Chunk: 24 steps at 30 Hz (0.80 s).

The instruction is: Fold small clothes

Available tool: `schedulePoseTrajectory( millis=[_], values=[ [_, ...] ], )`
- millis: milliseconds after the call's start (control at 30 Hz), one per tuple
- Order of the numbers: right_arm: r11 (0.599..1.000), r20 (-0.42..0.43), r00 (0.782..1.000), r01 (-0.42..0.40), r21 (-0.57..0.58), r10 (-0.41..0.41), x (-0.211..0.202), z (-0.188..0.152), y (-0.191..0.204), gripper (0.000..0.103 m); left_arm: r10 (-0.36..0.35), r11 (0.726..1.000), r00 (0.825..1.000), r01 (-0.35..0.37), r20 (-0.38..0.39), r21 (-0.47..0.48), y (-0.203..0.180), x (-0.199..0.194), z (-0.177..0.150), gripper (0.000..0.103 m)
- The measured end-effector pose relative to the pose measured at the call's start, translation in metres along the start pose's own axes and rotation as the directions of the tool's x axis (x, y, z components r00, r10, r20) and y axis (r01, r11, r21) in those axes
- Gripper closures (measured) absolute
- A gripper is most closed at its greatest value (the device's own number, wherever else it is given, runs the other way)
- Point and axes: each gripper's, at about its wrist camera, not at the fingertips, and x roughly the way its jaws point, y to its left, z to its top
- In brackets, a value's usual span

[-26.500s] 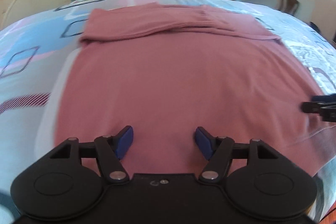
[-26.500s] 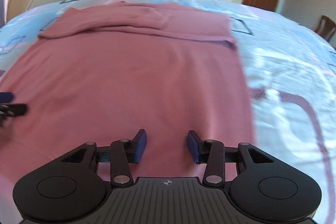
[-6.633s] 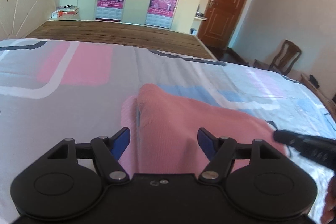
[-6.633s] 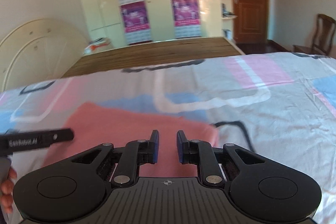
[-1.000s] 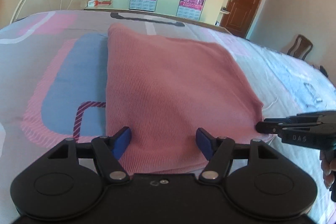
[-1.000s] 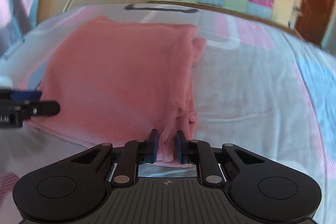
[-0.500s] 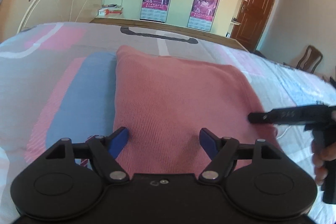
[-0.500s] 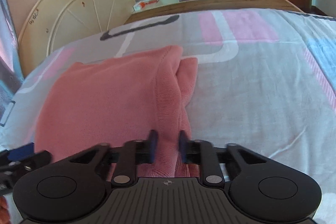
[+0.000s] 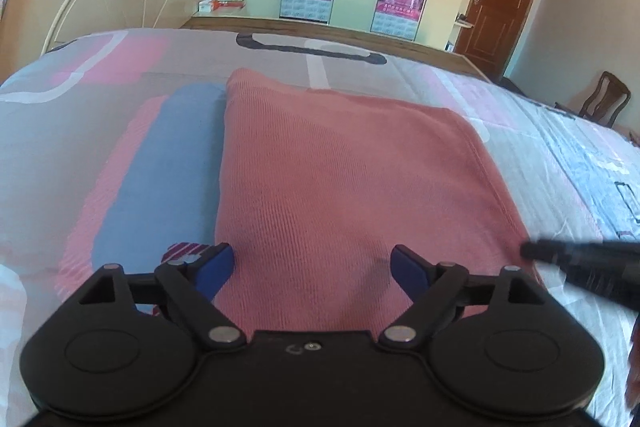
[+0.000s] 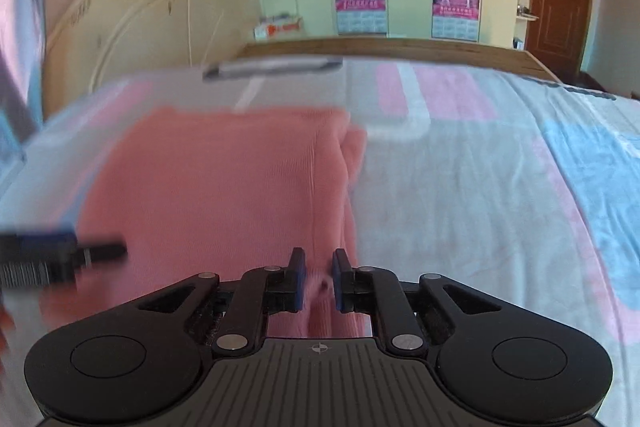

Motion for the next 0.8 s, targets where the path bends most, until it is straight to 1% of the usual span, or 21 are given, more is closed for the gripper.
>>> schedulePoseTrajectory(
  millis=[67, 200, 233, 300, 367, 467, 500, 533, 567, 600, 633, 700, 767, 800],
  values=[
    [0.998, -0.042, 0.998, 0.054, -0.041, -0.056, 0.011, -0.011, 0.003, 0.09, 0.008, 1.0, 1.0, -0.008, -0.012, 0.011, -0.003, 0.001, 0.0, 0.013],
    [0.998, -0.05, 0.996, 0.068, -0.006, -0.068, 0.014, -0.013, 0.002, 0.09, 0.03, 1.0, 0.999, -0.03, -0.044, 0.001, -0.008, -0.001, 0.0, 0.008],
    [0.998, -0.052, 0.996, 0.066, 0.011, -0.066, 0.012, -0.013, 0.0, 0.09, 0.045, 0.999, 0.997, -0.046, -0.064, -0.009, -0.009, -0.001, 0.001, 0.008],
    [0.996, -0.054, 0.997, 0.062, 0.066, -0.058, 0.004, -0.015, -0.006, 0.09, 0.101, 0.994, 0.989, -0.105, -0.106, -0.032, -0.012, -0.003, 0.001, 0.008],
    [0.995, -0.037, 0.999, 0.019, 0.099, -0.015, -0.012, -0.019, -0.009, 0.09, 0.151, 0.987, 0.981, -0.157, -0.122, -0.042, -0.015, -0.01, -0.002, 0.008],
    [0.995, -0.021, 0.999, -0.03, 0.097, 0.032, -0.036, -0.026, -0.007, 0.089, 0.138, 0.989, 0.986, -0.143, -0.097, -0.049, -0.019, -0.03, -0.008, 0.008],
    [0.994, -0.018, 0.999, -0.048, 0.097, 0.05, -0.043, -0.028, -0.006, 0.084, 0.138, 0.988, 0.987, -0.143, -0.087, -0.054, -0.022, -0.038, -0.01, 0.008],
    [0.993, -0.016, 0.998, -0.065, 0.097, 0.067, -0.05, -0.031, -0.006, 0.069, 0.141, 0.988, 0.987, -0.146, -0.077, -0.056, -0.025, -0.046, -0.012, 0.008],
    [0.992, -0.013, 0.997, -0.08, 0.097, 0.082, -0.059, -0.034, -0.006, 0.06, 0.144, 0.988, 0.988, -0.147, -0.061, -0.051, -0.029, -0.056, -0.015, 0.008],
    [0.991, -0.003, 0.995, -0.097, 0.096, 0.098, -0.067, -0.037, -0.006, 0.047, 0.149, 0.987, 0.988, -0.151, -0.044, -0.046, -0.034, -0.066, -0.017, 0.008],
    [0.989, 0.009, 0.993, -0.114, 0.089, 0.114, -0.076, -0.04, -0.006, 0.044, 0.168, 0.985, 0.986, -0.169, -0.025, -0.042, -0.041, -0.076, -0.02, 0.008],
    [0.987, 0.025, 0.99, -0.143, 0.069, 0.142, -0.099, -0.048, -0.005, 0.044, 0.21, 0.977, 0.978, -0.209, 0.009, -0.037, -0.054, -0.1, -0.026, 0.008],
    [0.985, 0.038, 0.986, -0.167, 0.054, 0.165, -0.123, -0.055, -0.005, 0.039, 0.225, 0.974, 0.974, -0.224, 0.038, -0.026, -0.068, -0.126, -0.034, 0.008],
    [0.982, 0.047, 0.983, -0.18, 0.049, 0.177, -0.136, -0.058, -0.007, 0.031, 0.226, 0.974, 0.973, -0.225, 0.052, -0.024, -0.073, -0.138, -0.038, 0.008]
  ],
)
